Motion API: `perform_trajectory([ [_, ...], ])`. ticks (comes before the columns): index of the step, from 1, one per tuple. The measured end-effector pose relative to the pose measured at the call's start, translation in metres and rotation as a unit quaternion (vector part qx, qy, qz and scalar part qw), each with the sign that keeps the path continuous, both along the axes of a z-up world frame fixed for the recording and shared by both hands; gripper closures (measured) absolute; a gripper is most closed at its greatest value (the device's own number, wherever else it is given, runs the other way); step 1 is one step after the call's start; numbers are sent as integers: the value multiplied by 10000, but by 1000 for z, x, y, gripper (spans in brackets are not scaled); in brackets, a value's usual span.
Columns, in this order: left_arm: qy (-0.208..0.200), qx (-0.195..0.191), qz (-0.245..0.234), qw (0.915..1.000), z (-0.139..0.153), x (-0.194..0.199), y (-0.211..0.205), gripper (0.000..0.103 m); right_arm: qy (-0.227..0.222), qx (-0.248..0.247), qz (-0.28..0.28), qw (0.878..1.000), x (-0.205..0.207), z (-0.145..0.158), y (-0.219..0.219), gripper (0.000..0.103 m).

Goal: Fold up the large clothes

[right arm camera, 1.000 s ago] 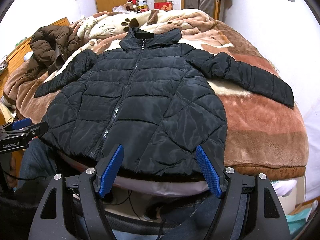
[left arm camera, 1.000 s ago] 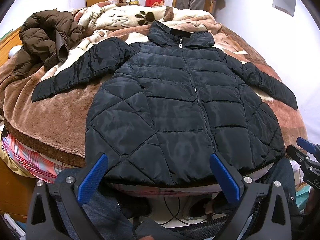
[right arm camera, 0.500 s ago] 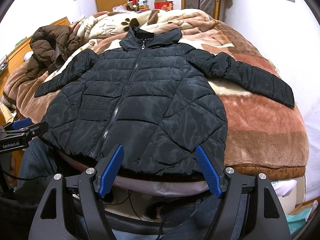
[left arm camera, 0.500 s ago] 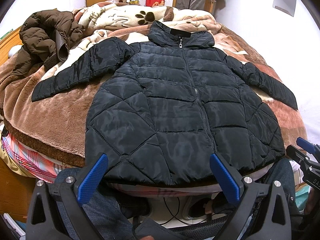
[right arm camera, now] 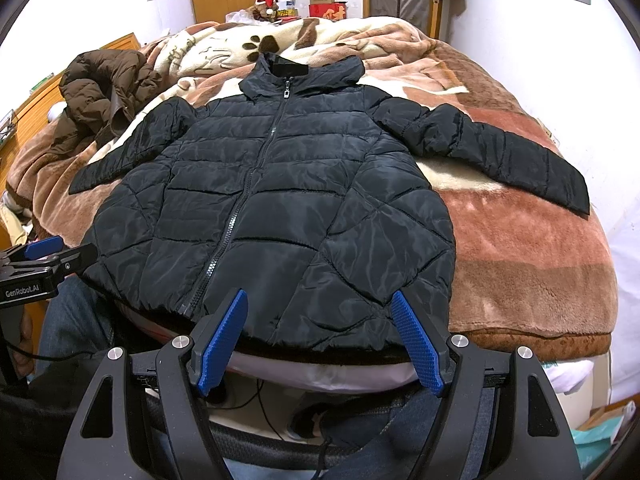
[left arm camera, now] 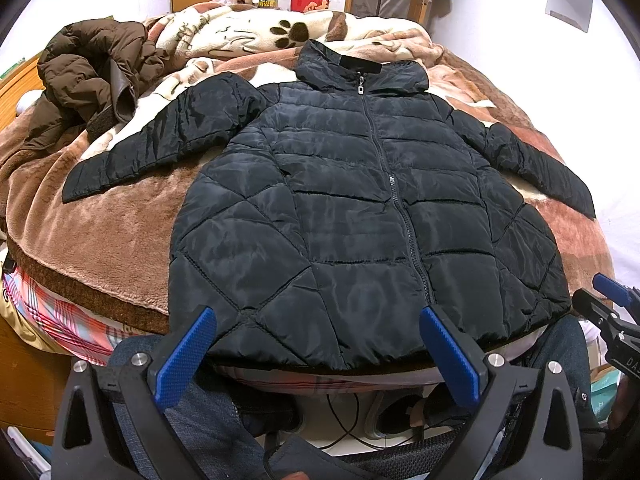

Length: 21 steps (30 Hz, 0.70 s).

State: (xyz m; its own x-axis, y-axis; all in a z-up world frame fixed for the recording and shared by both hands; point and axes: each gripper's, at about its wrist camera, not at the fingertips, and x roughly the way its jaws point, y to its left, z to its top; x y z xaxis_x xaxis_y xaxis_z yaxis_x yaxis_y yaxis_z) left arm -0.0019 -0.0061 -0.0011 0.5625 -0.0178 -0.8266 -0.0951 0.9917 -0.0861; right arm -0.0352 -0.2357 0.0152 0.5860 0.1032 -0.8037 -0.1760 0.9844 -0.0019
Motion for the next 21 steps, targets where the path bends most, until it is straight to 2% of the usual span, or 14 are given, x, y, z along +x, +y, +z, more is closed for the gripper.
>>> perform_trajectory([
  [21, 28, -24, 4, 10000, -2, -1, -2, 0, 13, 9, 3, 10000, 3, -4, 1, 28],
])
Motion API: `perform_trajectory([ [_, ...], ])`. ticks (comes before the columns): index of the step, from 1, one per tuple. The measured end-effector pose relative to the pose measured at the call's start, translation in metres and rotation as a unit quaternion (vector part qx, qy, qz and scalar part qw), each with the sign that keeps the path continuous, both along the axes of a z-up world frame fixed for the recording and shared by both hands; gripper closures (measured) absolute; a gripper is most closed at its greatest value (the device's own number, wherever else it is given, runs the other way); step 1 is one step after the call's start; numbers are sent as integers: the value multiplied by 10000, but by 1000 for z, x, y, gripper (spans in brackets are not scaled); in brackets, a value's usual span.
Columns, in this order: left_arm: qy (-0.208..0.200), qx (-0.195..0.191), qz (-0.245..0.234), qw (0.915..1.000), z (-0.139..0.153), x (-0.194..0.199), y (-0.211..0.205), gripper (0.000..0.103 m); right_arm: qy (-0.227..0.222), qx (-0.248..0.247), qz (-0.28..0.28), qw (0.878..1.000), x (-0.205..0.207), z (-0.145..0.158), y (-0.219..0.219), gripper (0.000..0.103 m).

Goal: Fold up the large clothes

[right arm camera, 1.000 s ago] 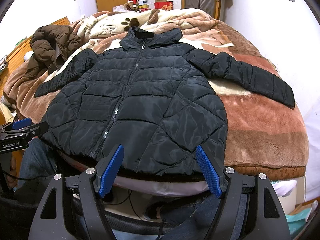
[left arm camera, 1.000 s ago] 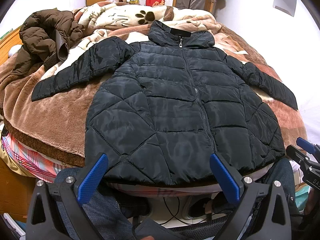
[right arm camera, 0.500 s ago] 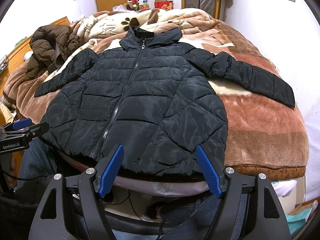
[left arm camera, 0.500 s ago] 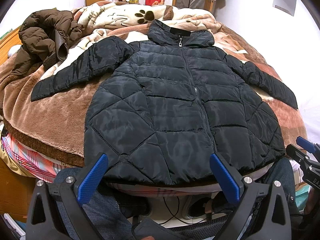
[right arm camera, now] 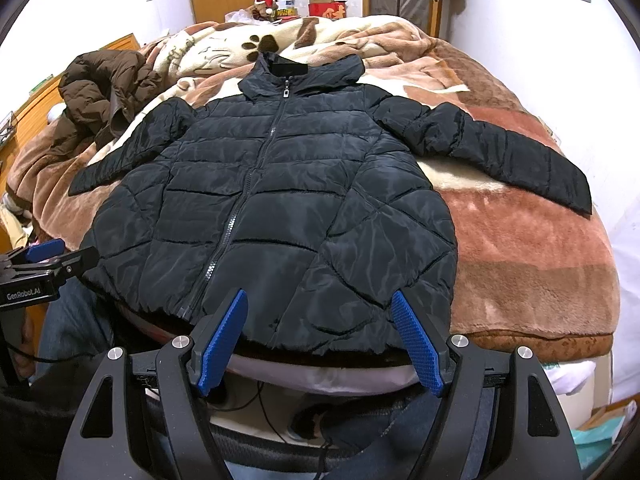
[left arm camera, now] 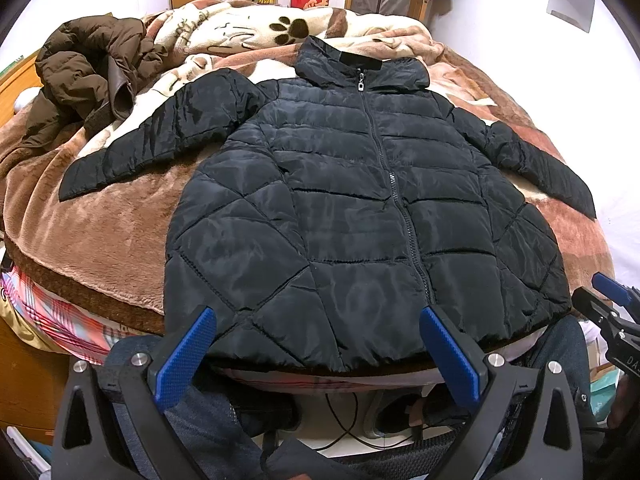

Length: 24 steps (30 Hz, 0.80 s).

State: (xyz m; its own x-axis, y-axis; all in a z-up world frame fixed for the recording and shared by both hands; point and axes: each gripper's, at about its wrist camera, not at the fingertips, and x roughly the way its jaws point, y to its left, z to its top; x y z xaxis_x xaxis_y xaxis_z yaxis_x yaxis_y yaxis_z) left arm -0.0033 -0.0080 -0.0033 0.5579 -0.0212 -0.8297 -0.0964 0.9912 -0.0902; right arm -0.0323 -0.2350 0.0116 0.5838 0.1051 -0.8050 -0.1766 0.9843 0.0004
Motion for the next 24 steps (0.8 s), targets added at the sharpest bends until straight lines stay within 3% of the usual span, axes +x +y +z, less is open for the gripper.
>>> perform_trajectory([
  [8, 44, -2, 31, 10000, -6, 5, 3, 0, -53, 140, 64, 9999, 8, -7, 11, 28],
  [14, 67, -25, 136, 9999, -12, 29, 23, 0, -85, 166, 225, 9996, 35, -1, 19, 28],
  [24, -1, -340, 731, 9967, -25, 84, 98, 0, 48, 15, 586, 9983, 100, -10, 49, 28],
])
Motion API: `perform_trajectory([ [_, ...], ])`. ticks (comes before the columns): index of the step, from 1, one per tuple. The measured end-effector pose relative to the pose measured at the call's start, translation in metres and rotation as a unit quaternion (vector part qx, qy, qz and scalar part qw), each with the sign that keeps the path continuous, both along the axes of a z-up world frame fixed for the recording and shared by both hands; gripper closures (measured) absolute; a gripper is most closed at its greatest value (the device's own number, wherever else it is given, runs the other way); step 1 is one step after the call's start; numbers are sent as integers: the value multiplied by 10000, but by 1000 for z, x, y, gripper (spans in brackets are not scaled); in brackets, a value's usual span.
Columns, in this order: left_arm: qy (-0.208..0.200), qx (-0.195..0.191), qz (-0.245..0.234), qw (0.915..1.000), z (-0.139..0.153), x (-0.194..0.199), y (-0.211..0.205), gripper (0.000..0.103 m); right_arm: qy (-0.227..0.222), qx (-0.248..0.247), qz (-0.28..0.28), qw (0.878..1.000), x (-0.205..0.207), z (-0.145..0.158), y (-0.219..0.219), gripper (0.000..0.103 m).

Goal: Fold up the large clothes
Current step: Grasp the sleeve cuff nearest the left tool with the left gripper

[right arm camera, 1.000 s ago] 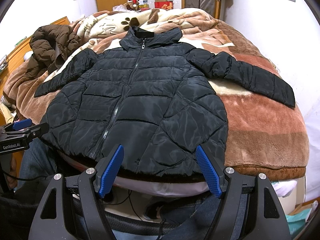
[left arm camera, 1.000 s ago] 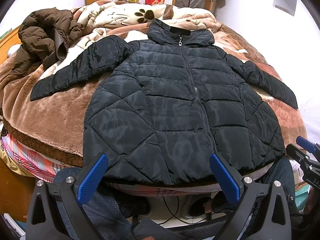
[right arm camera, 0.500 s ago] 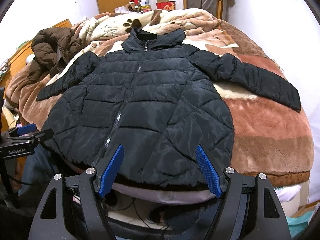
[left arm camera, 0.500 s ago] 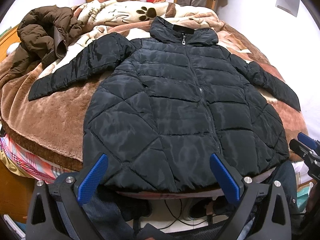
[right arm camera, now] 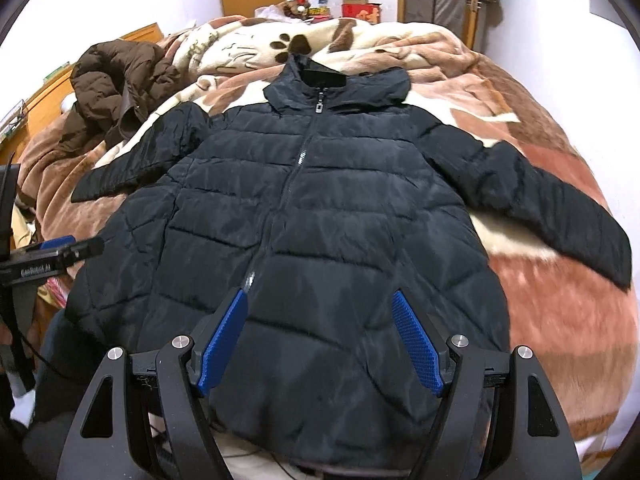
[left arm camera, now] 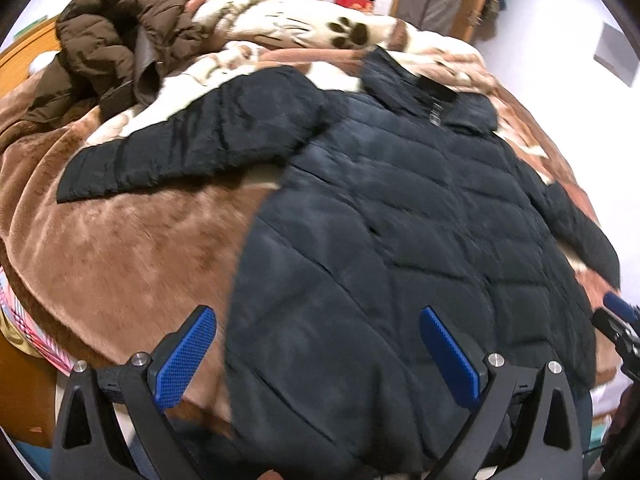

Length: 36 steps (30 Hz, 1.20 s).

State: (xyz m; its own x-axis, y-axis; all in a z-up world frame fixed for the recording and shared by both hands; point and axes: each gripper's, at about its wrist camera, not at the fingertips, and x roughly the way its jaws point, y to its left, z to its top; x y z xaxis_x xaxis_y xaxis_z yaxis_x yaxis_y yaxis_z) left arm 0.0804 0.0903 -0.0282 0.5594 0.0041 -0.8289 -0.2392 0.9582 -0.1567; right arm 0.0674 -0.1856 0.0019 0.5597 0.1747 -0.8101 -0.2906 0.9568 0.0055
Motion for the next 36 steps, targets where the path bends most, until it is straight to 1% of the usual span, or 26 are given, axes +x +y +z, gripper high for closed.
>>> perform_trajectory([
  [4, -51, 1, 325, 9995, -5, 21, 38, 0, 5, -102, 96, 9999, 26, -5, 11, 28],
  [5, -29, 49, 435, 9990, -7, 26, 48, 2, 9, -122, 117, 9999, 32, -6, 13, 28],
  [6, 0, 79, 570, 9983, -10, 31, 58, 7, 19, -150, 120, 9998, 38, -9, 15, 28],
  [10, 96, 113, 950, 9954, -22, 48, 98, 8, 56, -272, 166, 9995, 64, -17, 24, 28],
  [15, 166, -95, 1323, 9910, -41, 66, 147, 8, 145, -432, 257, 9986, 88, -32, 35, 28],
  [17, 229, -182, 1485, 9885, -50, 73, 164, 8, 212, -446, 266, 9984, 97, -38, 37, 28],
  [22, 282, -286, 2065, 9776, -72, 84, 205, 8, 387, -447, 142, 9981, 109, -52, 34, 28],
  [24, 214, -421, 2247, 9733, -79, 86, 219, 8, 429, -480, 111, 9979, 111, -57, 31, 28],
  [26, 175, -464, 2448, 9683, -87, 90, 231, 8, 469, -553, 63, 9973, 114, -63, 27, 28],
  [28, 101, -560, 2566, 9648, -92, 92, 240, 12, 519, -588, 14, 9969, 117, -68, 23, 28],
  [30, 10, -484, 2675, 9623, -96, 94, 247, 19, 564, -632, -35, 9964, 119, -73, 19, 28],
  [31, -27, -455, 2700, 9618, -98, 97, 249, 21, 572, -648, -53, 9962, 119, -75, 18, 28],
  [34, -58, -335, 2732, 9614, -101, 105, 252, 34, 586, -676, -89, 9960, 122, -80, 14, 28],
  [35, -44, -271, 2710, 9622, -100, 108, 252, 44, 572, -685, -98, 9960, 122, -80, 13, 28],
  [36, -52, -243, 2672, 9633, -97, 110, 253, 58, 560, -706, -103, 9959, 123, -80, 13, 28],
])
